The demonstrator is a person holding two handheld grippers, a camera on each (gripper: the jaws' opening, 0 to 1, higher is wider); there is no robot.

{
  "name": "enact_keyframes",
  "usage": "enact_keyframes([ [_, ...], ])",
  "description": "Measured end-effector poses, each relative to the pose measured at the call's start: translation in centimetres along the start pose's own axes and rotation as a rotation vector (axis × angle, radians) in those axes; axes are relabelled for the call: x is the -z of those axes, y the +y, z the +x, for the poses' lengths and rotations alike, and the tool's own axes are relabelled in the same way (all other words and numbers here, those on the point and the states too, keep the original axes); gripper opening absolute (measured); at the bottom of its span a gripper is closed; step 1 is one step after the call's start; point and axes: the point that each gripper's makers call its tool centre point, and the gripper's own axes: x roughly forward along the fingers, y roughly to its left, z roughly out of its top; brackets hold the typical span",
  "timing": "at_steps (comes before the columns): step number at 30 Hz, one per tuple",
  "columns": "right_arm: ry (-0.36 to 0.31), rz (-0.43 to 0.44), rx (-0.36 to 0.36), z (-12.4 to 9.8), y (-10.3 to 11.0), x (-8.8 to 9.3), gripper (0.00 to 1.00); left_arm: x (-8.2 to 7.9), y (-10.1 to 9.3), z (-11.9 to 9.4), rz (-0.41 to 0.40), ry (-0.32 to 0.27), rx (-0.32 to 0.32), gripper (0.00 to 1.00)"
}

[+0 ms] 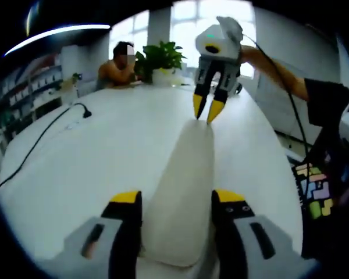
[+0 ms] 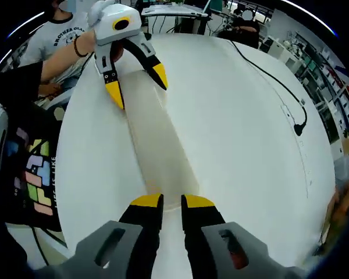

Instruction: Arrange the utensils inside the cutlery case until each visible utensil rests in its matching compartment.

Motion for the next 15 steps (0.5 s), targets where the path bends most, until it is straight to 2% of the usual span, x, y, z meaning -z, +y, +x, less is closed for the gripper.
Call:
enact_keyframes([
  [2,0.032,-0.011,-0.006,0.03,0.15,0.08,0.12,0.01,-0.07,0.23,0.005,0.004,0.0,0.51],
  [10,0.09,-0.033,-0.039,0.22,0.48,0.27,0.12,0.13,0.19,0.3,0.019,0.016,-0.003,0.51],
  [12,0.118,-0.092,-0.057,0.23,0.56,0.33,0.12,0.14,0.18,0.31,0.02,0.02,-0.003,0.51],
  [13,0.13,-0.122,-0.045,0.62,0.48,0.34,0.12,0.19,0.19,0.32,0.023,0.024,-0.005,0.51],
  [14,0.146,-0.197,-0.044,0.58,0.5,0.18,0.12,0.12,0.14,0.33,0.029,0.021,-0.004,0.51],
  [15,0.17,-0.206,-0.027,0.57,0.63,0.16,0.12,0.16,0.1,0.33,0.028,0.025,-0.003,0.51],
])
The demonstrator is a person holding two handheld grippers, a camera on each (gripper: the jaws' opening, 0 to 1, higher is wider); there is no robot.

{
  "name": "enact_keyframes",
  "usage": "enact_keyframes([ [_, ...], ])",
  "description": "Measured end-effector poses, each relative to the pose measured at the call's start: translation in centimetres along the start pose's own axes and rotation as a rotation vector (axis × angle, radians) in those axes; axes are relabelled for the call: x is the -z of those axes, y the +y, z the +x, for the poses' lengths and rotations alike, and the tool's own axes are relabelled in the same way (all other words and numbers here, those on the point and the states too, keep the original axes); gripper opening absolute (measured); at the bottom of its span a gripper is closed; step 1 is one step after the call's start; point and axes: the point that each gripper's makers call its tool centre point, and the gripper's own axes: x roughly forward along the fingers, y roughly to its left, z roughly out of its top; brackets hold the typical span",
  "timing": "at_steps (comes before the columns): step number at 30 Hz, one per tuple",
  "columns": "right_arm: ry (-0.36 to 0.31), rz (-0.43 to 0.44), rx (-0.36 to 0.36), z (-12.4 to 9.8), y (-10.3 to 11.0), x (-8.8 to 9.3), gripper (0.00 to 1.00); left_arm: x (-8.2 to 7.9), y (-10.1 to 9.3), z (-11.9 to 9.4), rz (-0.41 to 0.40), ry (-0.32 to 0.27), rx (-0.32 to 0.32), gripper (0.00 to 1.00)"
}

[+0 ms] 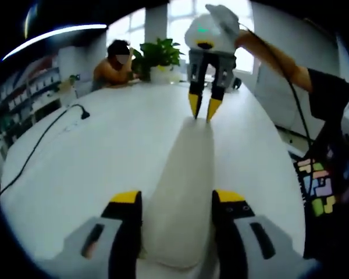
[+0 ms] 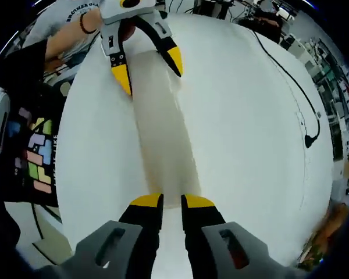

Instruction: Arrange the utensils inside the cutlery case until each visible utensil rests in its matching compartment.

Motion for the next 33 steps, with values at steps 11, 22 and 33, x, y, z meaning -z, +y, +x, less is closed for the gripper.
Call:
enact_keyframes([
  [11,0.09,-0.001,-0.042,0.1,-0.1,0.1,0.09,0.4,-0.1,-1.1,0.026,0.072,-0.041,0.49],
  [22,0.07,-0.073,-0.069,0.1,0.0,0.0,0.09,-0.5,-0.3,-4.8,0.0,0.211,-0.051,0.38],
  [33,0.088,-0.02,-0.081,0.2,-0.2,0.1,0.06,1.0,0.2,-5.4,0.039,0.454,-0.046,0.28],
])
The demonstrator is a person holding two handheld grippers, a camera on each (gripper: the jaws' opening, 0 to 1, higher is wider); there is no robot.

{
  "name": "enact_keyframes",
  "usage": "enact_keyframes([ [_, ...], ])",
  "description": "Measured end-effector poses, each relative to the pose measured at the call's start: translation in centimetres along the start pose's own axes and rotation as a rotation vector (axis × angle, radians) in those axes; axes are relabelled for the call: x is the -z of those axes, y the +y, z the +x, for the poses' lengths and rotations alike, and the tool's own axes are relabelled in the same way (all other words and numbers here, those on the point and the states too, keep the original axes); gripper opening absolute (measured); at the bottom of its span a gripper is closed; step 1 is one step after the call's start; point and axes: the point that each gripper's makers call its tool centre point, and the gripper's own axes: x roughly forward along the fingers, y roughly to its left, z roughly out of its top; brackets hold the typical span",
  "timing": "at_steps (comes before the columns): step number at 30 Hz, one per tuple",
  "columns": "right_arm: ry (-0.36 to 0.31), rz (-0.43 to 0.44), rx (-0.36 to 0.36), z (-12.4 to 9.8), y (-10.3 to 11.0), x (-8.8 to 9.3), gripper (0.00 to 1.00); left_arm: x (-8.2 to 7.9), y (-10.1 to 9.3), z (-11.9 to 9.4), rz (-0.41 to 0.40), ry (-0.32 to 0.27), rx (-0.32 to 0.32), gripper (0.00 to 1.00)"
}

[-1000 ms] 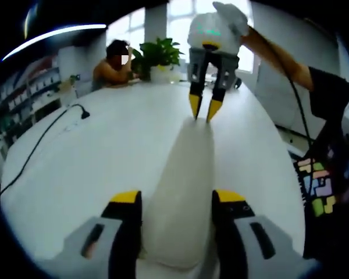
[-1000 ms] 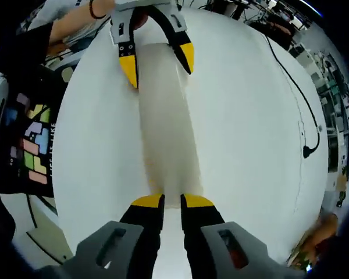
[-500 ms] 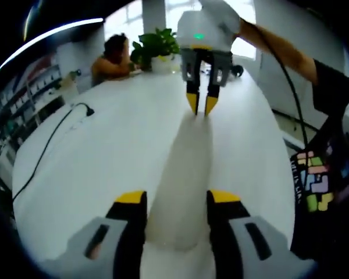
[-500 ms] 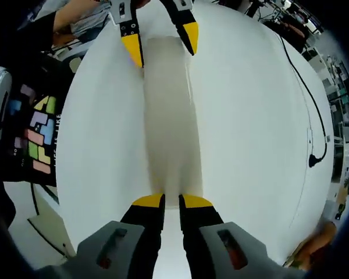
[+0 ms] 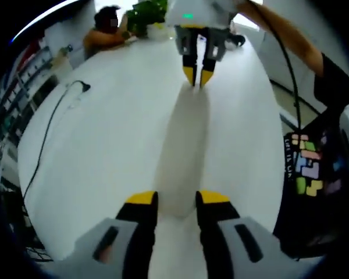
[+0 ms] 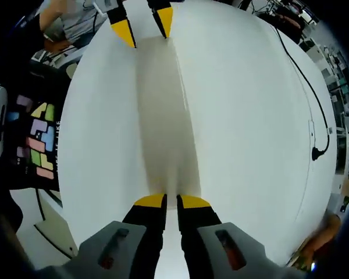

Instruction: Arrange the utensils inside the cutlery case until each visible utensil rests in its matching compartment.

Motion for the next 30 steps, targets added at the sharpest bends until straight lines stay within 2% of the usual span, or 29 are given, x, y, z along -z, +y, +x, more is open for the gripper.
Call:
enact_keyframes([
  [5,-0.037,0.009,0.0,0.0,0.0,0.1,0.06,-0.1,-0.2,0.3,0.005,0.044,0.017,0.26],
  [9,-0.066,0.014,0.003,0.0,0.1,0.1,0.06,1.0,0.2,0.4,0.033,0.141,-0.011,0.26],
  [11,-0.074,0.011,0.003,0.0,0.1,0.0,0.06,0.9,0.0,0.5,0.028,0.135,0.001,0.25],
  [16,-0.075,0.003,0.002,0.1,0.1,-0.2,0.06,1.1,0.1,0.7,-0.002,0.166,0.023,0.25],
  [24,-0.096,0.027,-0.008,0.1,0.0,-0.2,0.05,1.1,0.2,0.9,0.004,0.257,0.026,0.25],
  [30,-0.101,0.052,-0.017,0.5,0.2,-0.2,0.05,1.2,0.2,0.9,0.0,0.283,0.035,0.26],
])
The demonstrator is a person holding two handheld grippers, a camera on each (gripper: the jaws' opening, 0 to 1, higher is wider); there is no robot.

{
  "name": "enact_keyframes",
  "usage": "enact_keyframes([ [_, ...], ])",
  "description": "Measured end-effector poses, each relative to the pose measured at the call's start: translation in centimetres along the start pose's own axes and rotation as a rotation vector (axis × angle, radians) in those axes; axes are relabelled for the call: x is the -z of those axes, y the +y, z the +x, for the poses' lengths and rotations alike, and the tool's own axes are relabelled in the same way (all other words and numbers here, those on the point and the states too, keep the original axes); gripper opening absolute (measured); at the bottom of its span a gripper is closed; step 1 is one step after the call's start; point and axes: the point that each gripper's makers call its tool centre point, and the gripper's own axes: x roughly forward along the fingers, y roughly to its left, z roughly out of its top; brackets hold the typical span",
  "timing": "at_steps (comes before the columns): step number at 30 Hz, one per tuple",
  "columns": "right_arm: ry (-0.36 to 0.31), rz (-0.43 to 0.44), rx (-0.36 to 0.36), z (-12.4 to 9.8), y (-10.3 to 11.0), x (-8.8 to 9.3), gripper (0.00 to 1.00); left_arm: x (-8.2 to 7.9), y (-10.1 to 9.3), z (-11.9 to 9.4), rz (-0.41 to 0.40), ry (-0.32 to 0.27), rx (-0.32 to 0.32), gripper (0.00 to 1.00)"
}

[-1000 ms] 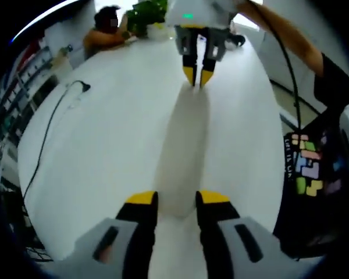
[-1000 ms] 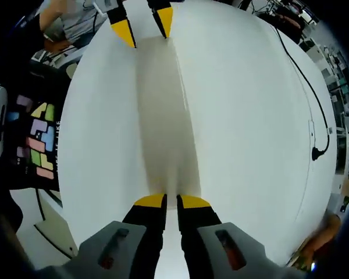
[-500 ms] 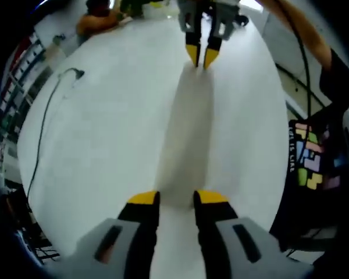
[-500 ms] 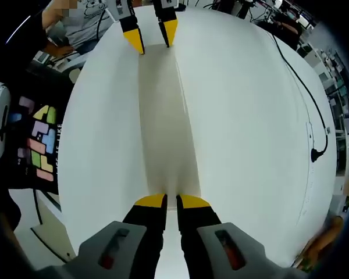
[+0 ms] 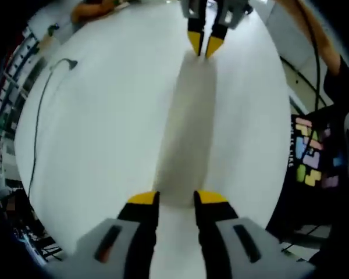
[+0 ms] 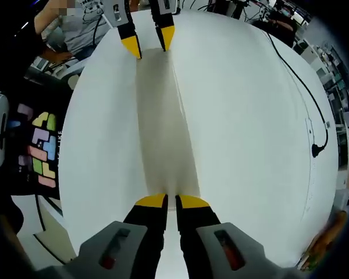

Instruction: Arrange the utensils inside the cutlery case until each visible utensil rests in its matching compartment.

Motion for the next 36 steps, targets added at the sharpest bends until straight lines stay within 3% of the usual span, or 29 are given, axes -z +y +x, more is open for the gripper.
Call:
enact_keyframes([
  [11,-0.024,0.041,-0.036,-0.31,-0.41,0.02,0.05,-0.03,-0.28,0.01,0.014,0.07,0.021,0.26],
  [23,0.004,0.039,-0.029,-0.23,-0.31,-0.25,0.05,0.19,-0.91,0.07,0.015,0.087,0.023,0.26],
  [27,-0.031,0.06,-0.043,-0.36,-0.38,-0.13,0.05,0.18,-0.78,0.02,0.01,0.082,0.026,0.26],
  [32,-0.071,0.072,-0.007,-0.39,-0.14,-0.02,0.04,0.29,-0.89,-0.14,0.003,0.035,0.021,0.26],
  [36,-0.151,0.135,0.0,-0.44,-0.23,-0.1,0.04,0.23,-0.25,-0.31,-0.002,-0.001,0.019,0.26],
])
